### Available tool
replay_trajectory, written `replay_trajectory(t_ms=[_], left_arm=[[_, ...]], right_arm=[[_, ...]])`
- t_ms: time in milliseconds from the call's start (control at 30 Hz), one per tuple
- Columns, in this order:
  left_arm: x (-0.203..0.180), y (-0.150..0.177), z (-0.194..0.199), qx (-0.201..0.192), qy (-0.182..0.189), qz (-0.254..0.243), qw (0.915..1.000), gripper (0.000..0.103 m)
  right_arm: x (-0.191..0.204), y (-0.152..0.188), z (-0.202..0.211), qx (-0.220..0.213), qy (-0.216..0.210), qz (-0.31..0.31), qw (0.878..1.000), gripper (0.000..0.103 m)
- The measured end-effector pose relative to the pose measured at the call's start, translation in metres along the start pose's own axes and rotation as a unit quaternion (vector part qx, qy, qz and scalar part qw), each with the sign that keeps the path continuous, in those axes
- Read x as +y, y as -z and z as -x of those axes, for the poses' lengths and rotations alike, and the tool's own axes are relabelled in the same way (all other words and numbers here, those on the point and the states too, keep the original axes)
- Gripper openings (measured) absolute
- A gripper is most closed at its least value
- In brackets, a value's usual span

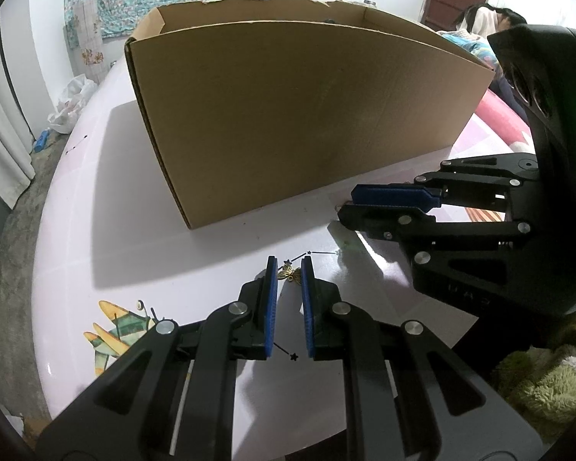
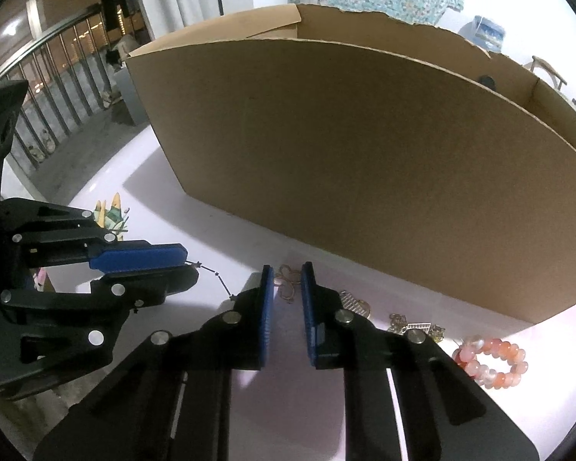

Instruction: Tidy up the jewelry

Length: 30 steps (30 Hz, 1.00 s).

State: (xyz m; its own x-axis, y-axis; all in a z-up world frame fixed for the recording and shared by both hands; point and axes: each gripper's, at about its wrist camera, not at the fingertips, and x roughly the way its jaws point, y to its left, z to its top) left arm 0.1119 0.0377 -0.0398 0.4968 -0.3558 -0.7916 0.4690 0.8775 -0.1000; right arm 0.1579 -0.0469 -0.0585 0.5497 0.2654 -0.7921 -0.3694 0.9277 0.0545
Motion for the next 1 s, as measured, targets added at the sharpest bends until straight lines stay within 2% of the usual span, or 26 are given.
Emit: replay_trajectory(t_ms=[167,200,433,500,600,1000], left_arm=[[0.001,0.000,0.000,-0.001,0.000,0.000,1.0000,0.011],[0.001,0.000,0.000,-0.001,0.000,-0.001,1.0000,0.011],[0.001,0.000,0.001,-0.001,0.000,-0.003,1.0000,0.011],[0.000,0.000,0.001,0.000,0.000,-0.003,1.0000,0.011],[0.000,0.000,0.001,0.000,-0.001,-0.004,1.0000,0.011],[0.001,-0.001,0.001,0.000,0.001,-0.004,1.0000,0.011]], right_arm=[[0.000,0.002,-0.003,-0.002,-0.007,-0.002,1.000,0.009],[-0.001,0.002,-0.003,-0.003,-0.009,-0.003,1.000,0.006],[-0.006,0.002,-0.003,0.003,-0.021,-0.012,1.000,0.006],[-0.004,0.001,-0.003,0.004,-0.018,-0.004,1.000,0.008],[-0.006,0.003,-0.002,0.006,-0.008,0.012,1.000,0.023],[-0.005,-0.009,-0.005,0.027,-0.017,0.034,0.999,0.024]])
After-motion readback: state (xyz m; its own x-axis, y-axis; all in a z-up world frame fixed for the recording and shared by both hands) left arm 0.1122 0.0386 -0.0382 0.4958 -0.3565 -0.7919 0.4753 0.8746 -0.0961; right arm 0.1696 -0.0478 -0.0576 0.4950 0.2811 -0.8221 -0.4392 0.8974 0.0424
